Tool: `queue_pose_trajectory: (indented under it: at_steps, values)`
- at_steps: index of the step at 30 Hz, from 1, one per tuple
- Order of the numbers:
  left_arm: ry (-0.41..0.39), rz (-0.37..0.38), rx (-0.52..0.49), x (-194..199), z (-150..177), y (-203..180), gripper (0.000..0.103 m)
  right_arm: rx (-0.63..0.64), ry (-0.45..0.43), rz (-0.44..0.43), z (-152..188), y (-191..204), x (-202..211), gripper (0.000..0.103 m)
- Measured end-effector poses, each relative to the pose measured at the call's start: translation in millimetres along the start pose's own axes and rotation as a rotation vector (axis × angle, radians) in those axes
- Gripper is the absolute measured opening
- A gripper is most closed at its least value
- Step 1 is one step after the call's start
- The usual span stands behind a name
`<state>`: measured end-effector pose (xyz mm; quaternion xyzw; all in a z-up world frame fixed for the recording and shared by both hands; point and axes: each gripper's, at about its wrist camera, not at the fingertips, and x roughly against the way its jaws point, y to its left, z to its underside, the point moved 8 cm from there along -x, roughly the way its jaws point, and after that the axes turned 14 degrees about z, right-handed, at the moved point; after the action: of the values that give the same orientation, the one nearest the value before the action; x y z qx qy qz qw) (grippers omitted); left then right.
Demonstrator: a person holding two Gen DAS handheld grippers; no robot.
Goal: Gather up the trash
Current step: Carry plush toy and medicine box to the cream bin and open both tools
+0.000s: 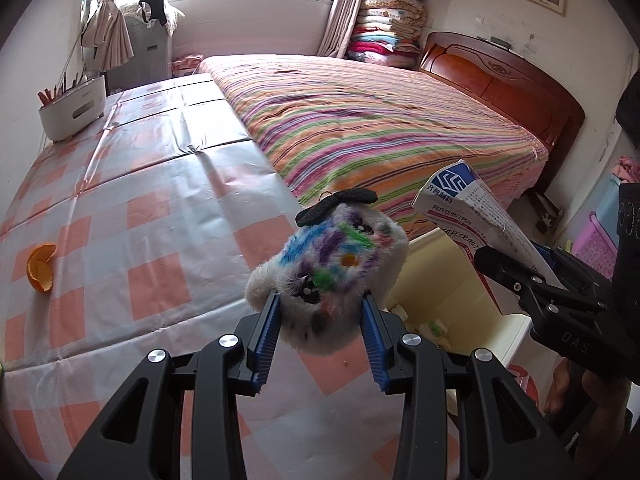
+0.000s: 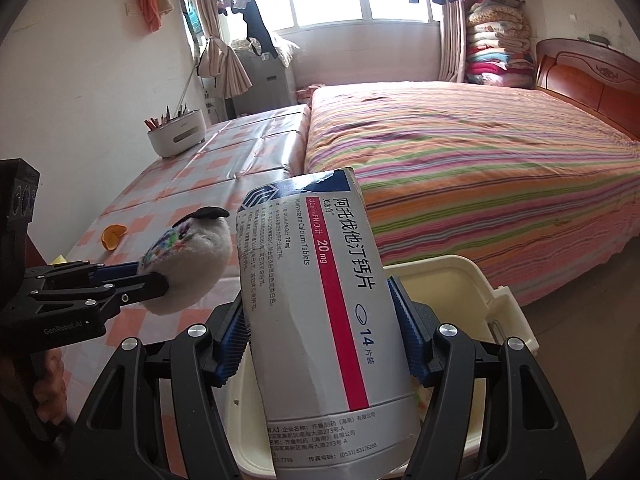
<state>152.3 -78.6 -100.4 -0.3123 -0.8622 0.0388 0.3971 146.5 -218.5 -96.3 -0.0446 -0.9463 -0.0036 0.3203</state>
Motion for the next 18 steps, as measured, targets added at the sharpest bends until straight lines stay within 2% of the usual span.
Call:
queue_pose_trajectory:
  at_steps: [18]
  values:
    - [0.014, 0.050, -0.031, -15.8, -3.9, -31.6, 0.038, -0.060, 0.040, 0.053, 11.1, -27.8, -6.0, 0.068]
